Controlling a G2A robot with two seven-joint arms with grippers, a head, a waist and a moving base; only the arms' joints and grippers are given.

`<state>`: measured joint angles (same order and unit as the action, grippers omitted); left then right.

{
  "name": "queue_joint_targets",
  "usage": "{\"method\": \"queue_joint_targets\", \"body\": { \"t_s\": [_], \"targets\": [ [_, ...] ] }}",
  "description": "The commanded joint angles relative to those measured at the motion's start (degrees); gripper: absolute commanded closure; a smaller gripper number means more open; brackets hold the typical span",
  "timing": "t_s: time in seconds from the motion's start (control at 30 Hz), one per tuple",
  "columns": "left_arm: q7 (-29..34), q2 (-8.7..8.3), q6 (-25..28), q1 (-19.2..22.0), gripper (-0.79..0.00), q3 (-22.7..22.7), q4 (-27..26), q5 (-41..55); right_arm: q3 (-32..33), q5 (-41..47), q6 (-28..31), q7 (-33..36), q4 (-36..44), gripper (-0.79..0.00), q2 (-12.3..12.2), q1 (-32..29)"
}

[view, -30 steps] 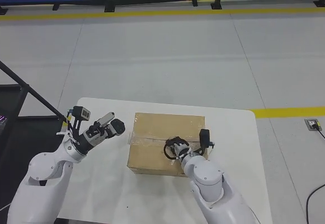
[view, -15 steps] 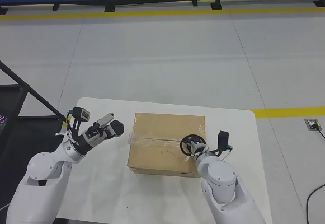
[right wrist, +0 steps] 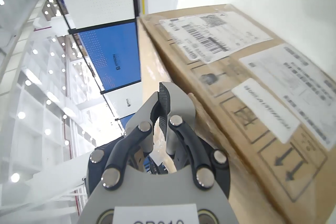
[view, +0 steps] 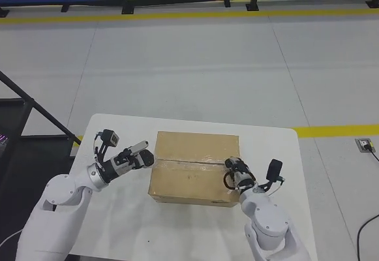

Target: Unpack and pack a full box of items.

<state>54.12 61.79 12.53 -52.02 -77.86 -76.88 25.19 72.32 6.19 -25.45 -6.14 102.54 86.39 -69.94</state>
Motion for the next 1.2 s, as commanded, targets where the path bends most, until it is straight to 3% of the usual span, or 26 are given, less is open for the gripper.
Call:
{"method": "queue_joint_targets", "body": {
  "t_s": [0.0, 0.13, 0.5, 1.17],
  "targets": [
    [-0.25, 0.16, 0.41, 0.35, -0.785, 0.63, 1.27, 0.41, -0.25, -0.84, 3.61, 1.43, 0.53, 0.000, -0.13, -0.89],
    [-0.67, 0.31, 0.87, 0.77, -0.785, 1.09, 3.19, 1.08, -1.23, -1.86, 5.95, 3.88, 0.05, 0.000, -0.26, -1.71],
    [-2.06, 0.32, 1.16, 0.81, -0.785, 1.31, 7.13, 0.00, -1.02, 0.58, 0.06, 2.92, -4.25, 0.000, 0.12, 0.64],
    [-5.96, 0.77, 1.36, 1.33, -0.785, 2.97, 10.26, -2.12, -0.82, 0.86, 0.03, 3.65, -4.19, 0.000, 0.11, -0.31]
  ]
}}
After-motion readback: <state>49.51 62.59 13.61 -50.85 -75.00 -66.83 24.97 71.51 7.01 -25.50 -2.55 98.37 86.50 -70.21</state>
